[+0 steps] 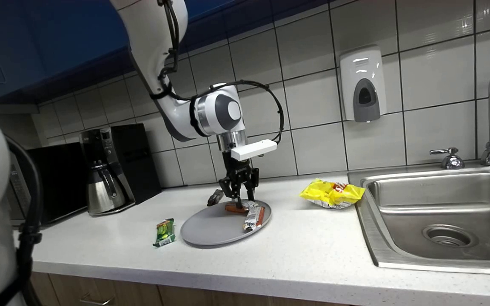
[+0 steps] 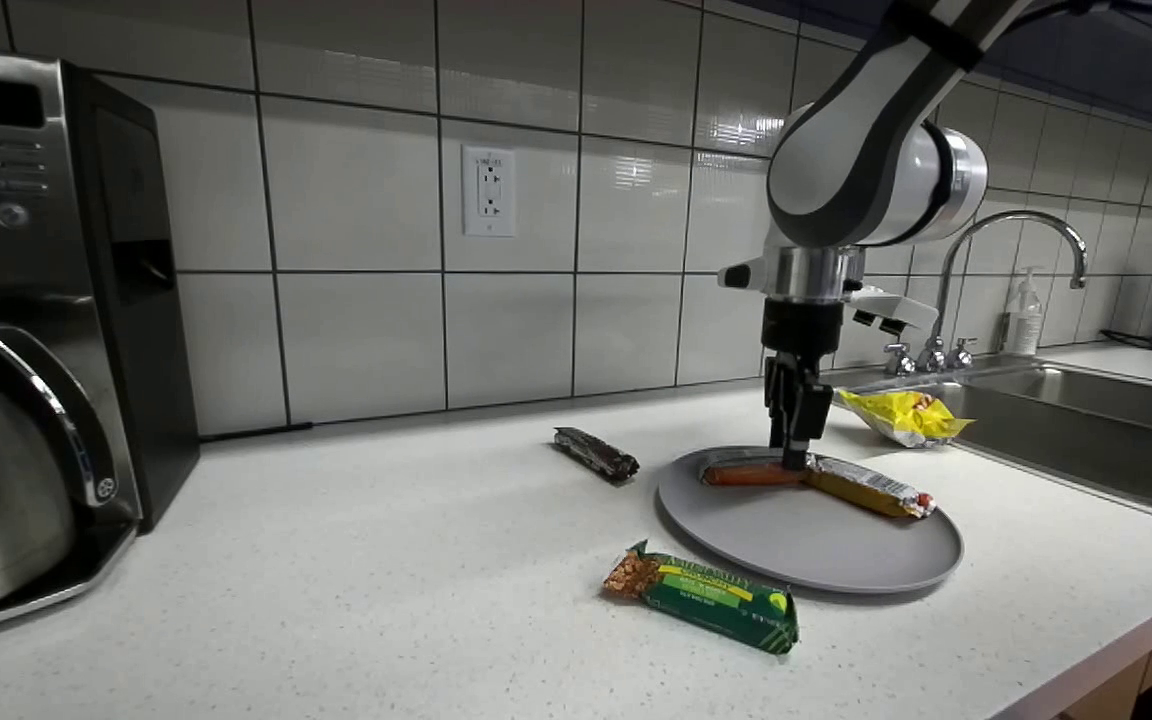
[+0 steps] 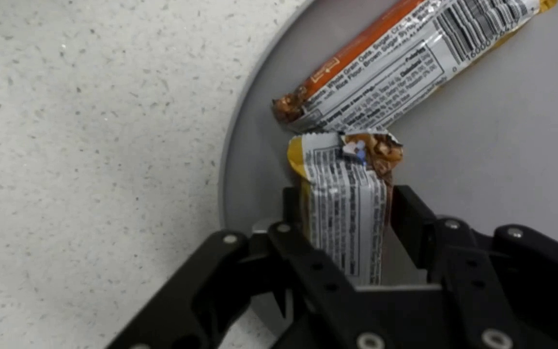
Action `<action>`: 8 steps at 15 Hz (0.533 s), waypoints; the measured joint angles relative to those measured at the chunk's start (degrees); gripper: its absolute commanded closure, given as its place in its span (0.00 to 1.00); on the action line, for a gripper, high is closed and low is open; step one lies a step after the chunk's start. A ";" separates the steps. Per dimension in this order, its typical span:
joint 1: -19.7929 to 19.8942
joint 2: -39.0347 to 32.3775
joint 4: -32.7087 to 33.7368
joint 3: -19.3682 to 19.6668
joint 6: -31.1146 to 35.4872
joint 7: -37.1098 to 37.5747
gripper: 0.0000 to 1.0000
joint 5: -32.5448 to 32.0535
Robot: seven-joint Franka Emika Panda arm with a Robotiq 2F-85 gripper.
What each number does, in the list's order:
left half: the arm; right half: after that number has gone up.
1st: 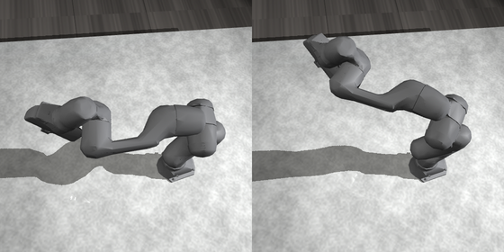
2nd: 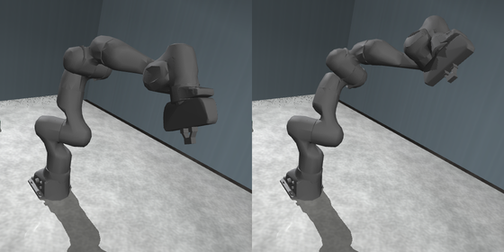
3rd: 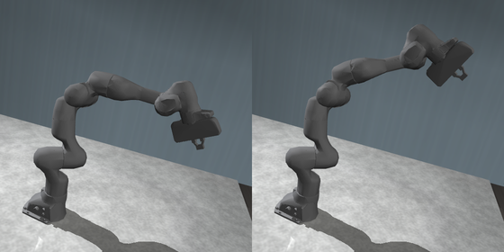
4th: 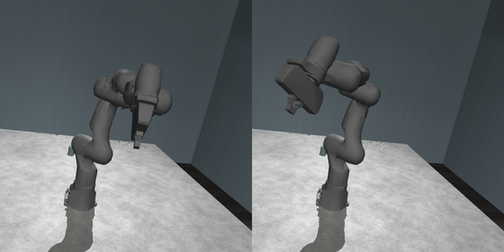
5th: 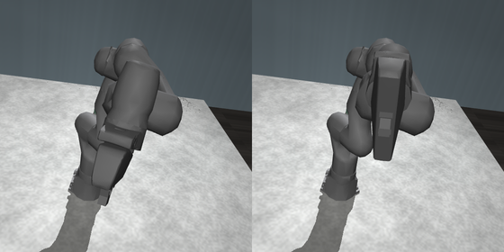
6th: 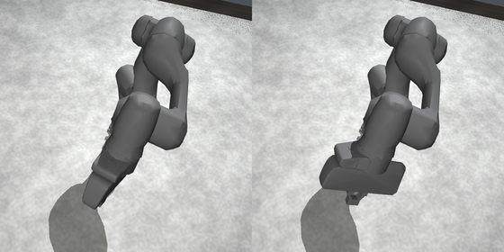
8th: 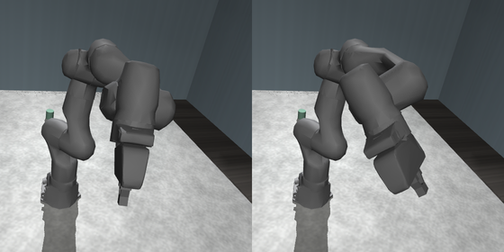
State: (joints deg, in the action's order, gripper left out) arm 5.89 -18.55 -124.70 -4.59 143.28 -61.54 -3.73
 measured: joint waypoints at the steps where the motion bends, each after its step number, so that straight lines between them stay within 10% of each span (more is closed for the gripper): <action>1: -0.01 0.02 0.26 0.00 0.01 0.00 0.10 0.00; 8: -0.01 0.78 1.70 0.71 -0.01 0.06 0.00 -0.02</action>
State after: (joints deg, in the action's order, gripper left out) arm 5.88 -17.77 -123.00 -3.88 143.27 -61.47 -3.75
